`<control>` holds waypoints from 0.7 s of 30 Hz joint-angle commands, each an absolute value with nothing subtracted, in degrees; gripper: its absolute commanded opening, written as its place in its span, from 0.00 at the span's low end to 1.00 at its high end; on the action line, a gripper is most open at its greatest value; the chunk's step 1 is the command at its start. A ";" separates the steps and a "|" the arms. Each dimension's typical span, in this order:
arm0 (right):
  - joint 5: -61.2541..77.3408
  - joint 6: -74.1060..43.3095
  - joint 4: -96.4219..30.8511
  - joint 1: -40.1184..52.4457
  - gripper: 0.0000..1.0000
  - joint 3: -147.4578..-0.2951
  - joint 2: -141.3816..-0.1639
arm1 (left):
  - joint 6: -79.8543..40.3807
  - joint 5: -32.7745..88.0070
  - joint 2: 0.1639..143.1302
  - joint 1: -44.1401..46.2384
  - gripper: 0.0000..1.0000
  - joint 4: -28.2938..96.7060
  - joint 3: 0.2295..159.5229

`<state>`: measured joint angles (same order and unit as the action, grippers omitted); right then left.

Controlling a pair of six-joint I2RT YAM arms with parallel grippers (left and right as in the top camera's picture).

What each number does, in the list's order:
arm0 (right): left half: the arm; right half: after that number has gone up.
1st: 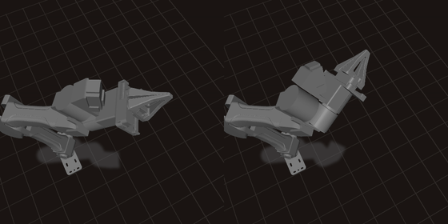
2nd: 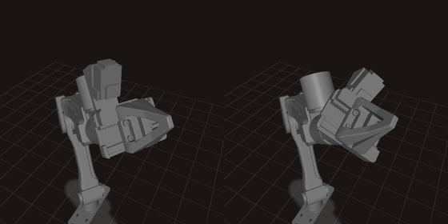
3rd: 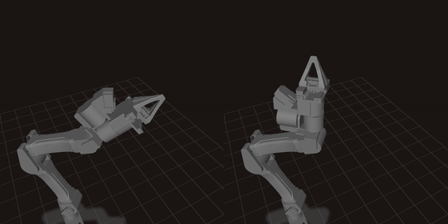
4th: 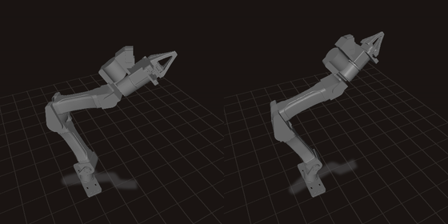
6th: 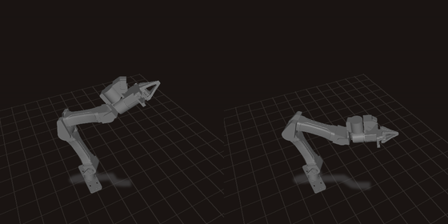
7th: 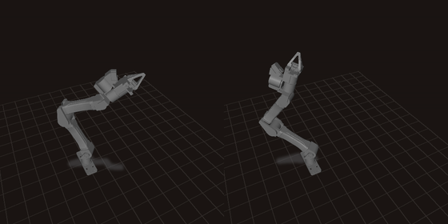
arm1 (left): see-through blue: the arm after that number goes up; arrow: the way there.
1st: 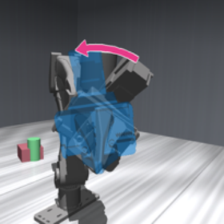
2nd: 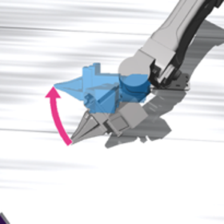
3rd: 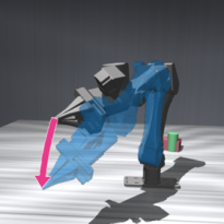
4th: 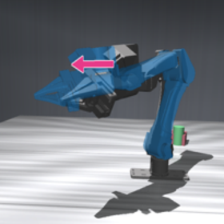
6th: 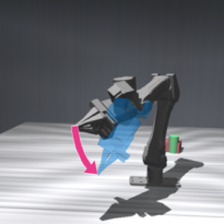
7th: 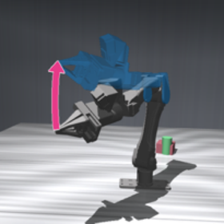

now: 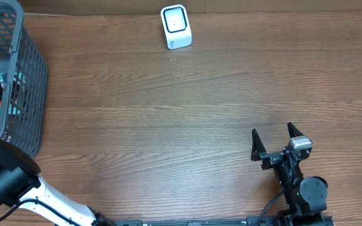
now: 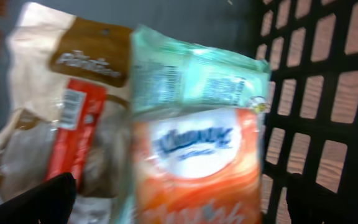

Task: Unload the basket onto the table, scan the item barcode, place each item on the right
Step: 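Lower the left gripper into the basket and grasp the teal-orange packet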

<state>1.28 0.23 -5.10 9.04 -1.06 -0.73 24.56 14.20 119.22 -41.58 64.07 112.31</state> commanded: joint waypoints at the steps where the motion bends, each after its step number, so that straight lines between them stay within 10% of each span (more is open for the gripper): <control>1: 1.37 0.69 -4.80 8.97 1.00 -0.45 -0.16 | 27.49 14.57 119.92 -40.29 1.00 62.81 110.04; 21: 1.37 0.69 -4.80 8.97 1.00 -0.45 -0.16 | 27.24 11.66 119.92 -40.03 0.93 52.60 98.67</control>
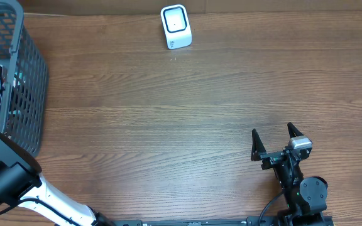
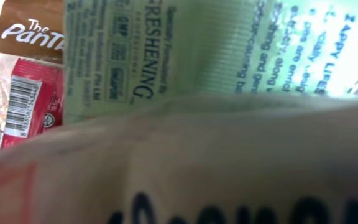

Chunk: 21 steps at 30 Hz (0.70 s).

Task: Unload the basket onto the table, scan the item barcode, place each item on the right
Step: 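Lower the left gripper into the basket and grasp the teal-orange packet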

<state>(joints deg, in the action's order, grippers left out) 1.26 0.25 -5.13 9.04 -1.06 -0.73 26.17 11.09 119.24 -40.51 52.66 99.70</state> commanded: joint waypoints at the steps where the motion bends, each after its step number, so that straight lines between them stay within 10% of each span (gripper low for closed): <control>1: 1.39 0.69 -4.80 8.97 1.00 -0.45 -0.16 | 27.20 11.64 119.92 -40.03 0.89 52.60 98.67; 21: 1.37 0.69 -4.80 8.97 1.00 -0.45 -0.16 | 26.57 11.60 120.64 -40.05 0.74 52.03 97.54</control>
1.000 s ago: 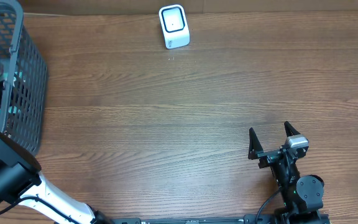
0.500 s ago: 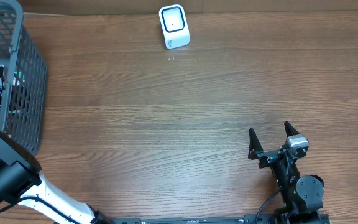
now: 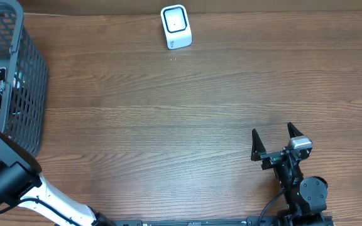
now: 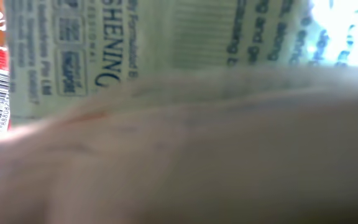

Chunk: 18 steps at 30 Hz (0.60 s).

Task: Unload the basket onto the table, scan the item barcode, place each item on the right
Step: 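Lower the left gripper into the basket and grasp the teal-orange packet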

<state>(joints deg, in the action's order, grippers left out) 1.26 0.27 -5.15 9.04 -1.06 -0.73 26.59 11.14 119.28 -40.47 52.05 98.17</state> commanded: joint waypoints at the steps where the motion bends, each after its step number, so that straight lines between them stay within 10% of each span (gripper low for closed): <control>1: 1.37 0.69 -4.80 8.97 1.00 -0.45 -0.16 | 26.59 11.60 120.64 -40.05 0.68 52.07 97.54; 4: 1.37 0.69 -4.80 8.97 1.00 -0.45 -0.16 | 26.65 11.57 120.62 -40.05 0.46 52.16 97.56; 18: 1.37 0.69 -4.80 8.97 1.00 -0.45 -0.16 | 22.81 11.40 116.38 -40.05 0.36 53.80 102.24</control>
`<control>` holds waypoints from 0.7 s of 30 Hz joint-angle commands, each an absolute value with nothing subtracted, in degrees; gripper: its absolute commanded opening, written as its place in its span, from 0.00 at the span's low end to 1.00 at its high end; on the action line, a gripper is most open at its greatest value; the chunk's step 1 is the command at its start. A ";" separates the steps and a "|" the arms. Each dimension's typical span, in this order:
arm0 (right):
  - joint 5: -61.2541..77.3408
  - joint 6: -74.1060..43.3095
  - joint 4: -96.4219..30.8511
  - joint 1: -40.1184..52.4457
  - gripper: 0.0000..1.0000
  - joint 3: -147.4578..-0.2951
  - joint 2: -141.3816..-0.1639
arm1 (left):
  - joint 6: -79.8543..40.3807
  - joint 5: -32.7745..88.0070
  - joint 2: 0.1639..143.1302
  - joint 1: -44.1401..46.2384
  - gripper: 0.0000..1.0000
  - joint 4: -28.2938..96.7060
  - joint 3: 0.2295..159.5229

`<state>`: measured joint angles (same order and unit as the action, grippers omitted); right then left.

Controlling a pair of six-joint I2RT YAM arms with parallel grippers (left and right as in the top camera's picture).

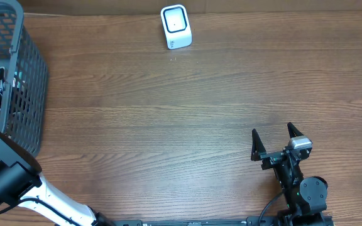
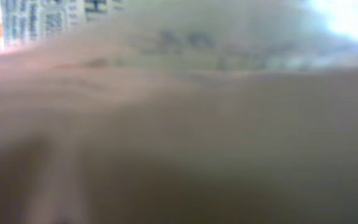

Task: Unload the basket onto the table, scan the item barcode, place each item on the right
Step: 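Lower the left gripper into the basket and grasp the teal-orange packet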

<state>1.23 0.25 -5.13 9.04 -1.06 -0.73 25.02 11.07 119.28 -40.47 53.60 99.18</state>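
Note:
My left arm reaches down into the grey mesh basket [image 1: 24, 69] at the table's left edge, and its fingers are hidden inside. In the left wrist view a pale blurred package [image 2: 179, 124] fills nearly the whole frame, very close to the lens. A strip of a green printed pack [image 2: 55, 15] shows along the top. No fingers show there. The white barcode scanner [image 1: 175, 26] stands at the far middle of the table. My right gripper [image 1: 273, 139] rests open and empty near the front right.
The basket's tall mesh wall [image 1: 33, 94] stands between the left arm and the wooden table [image 1: 168, 113]. The right arm's base [image 1: 303, 191] sits at the front right edge.
In the left wrist view the pale package has come closer and covers more of the frame, and the green pack's print has shrunk to a strip at the top. The overhead view is unchanged.
At first my left gripper was open above an orange tissue pack and a green pack in the basket. Then the arm stood lower and the packs filled the wrist view. Since then the view has closed in until only blur is left. The right arm stayed still.

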 commanded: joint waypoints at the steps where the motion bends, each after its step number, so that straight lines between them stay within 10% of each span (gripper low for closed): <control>1: 1.37 0.69 -4.80 8.97 1.00 -0.45 -0.16 | 22.09 11.40 115.44 -40.05 0.36 53.80 102.61; 21: 1.37 0.69 -4.80 8.97 1.00 -0.45 -0.16 | 4.45 11.46 85.19 -39.29 0.35 51.00 103.13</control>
